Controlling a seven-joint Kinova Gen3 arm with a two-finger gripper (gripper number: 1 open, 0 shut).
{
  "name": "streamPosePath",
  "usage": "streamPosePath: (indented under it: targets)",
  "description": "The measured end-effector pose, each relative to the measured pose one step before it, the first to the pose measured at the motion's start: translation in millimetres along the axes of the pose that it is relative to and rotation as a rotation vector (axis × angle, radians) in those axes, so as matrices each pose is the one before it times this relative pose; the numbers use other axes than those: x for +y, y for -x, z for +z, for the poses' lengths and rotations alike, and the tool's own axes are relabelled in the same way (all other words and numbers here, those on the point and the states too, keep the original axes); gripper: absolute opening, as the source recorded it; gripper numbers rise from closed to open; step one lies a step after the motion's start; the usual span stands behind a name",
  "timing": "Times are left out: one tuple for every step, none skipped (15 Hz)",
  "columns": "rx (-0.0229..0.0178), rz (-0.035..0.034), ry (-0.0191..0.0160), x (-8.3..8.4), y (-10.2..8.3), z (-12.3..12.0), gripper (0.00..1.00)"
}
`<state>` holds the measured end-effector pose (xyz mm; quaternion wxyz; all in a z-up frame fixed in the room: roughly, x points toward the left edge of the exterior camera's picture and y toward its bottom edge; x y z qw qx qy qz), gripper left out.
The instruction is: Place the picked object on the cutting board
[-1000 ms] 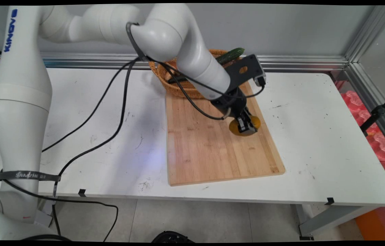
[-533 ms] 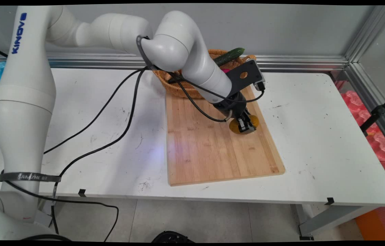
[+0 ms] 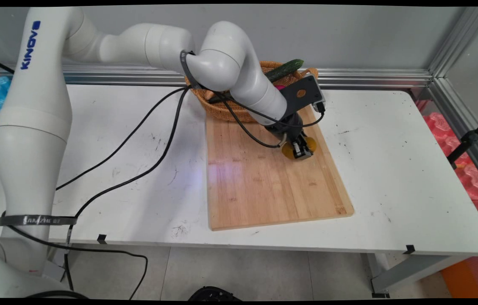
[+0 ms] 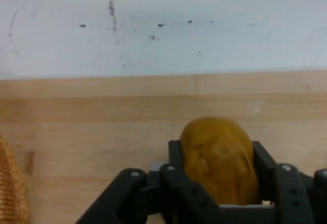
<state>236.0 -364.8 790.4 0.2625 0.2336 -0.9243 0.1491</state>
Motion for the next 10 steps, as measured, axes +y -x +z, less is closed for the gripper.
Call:
streamPosePath:
  targets:
    - [-0.00013,0.00407,-0.0013,-2.21,0.56,3.02,0.0]
    - [0.00114,0.00111,0.00184,-1.37,0.52,2.72,0.0]
    - [0.00091,-0.00006,0.00196,-0.79,0.3,1.81,0.0]
    - [0.00195,-0.00085,0.00406,-0.95,0.27,2.58,0.0]
    - [0.00232,-0.00296,0.00423,-1.37,0.45,2.89,0.0]
    - [0.00262,-0.00404,0.00333,-1.47,0.38,2.4,1.0]
    - [0.00312,-0.00513,0.0026,-1.53,0.17,2.05,1.0]
    - [0.00312,-0.0059,0.00203,-1.51,0.01,1.48,1.0]
    - [0.00344,-0.00749,0.00239,-1.74,-0.06,1.53,1.0]
    - [0.00317,-0.00628,0.002,-1.43,-0.2,0.89,1.0]
